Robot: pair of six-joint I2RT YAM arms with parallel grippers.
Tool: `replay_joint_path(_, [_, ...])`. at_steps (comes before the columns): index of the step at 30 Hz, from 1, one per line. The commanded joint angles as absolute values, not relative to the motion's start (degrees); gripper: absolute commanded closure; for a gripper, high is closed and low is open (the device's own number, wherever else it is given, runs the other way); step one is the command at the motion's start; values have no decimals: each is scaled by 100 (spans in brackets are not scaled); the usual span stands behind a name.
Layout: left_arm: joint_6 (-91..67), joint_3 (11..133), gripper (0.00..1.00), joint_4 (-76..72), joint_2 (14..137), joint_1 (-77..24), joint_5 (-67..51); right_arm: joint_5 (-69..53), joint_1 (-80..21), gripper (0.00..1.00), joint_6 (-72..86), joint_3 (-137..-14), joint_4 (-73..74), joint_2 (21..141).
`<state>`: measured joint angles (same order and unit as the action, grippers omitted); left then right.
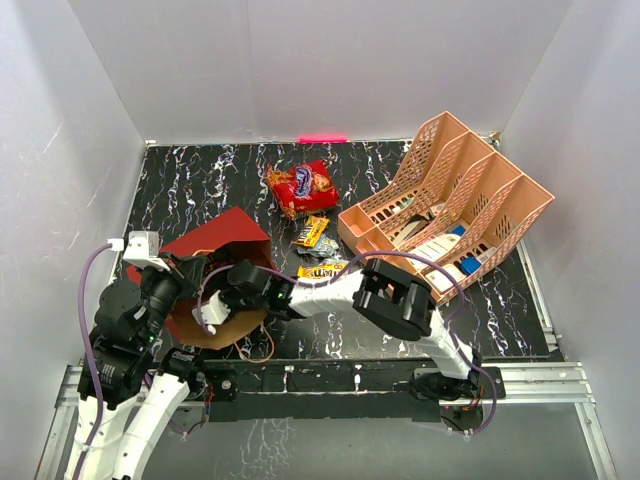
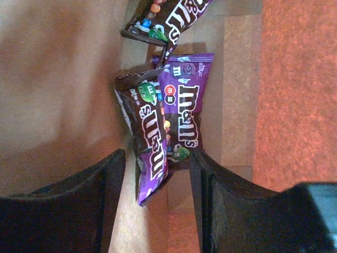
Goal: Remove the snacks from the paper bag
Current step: Take out the snack from the paper bag.
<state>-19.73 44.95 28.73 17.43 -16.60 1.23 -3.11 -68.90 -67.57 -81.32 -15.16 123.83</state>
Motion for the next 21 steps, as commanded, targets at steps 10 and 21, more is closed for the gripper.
replay_joint_path(10, [-1978, 4521, 100, 2789, 1745, -1635, 223, 655, -6863, 45, -7316, -9967, -1358, 13925])
replay_joint_path(21, [-1995, 4544, 100, 2859, 1839, -1665, 352, 425, -6832, 93, -6443, -9154, -1488, 13026])
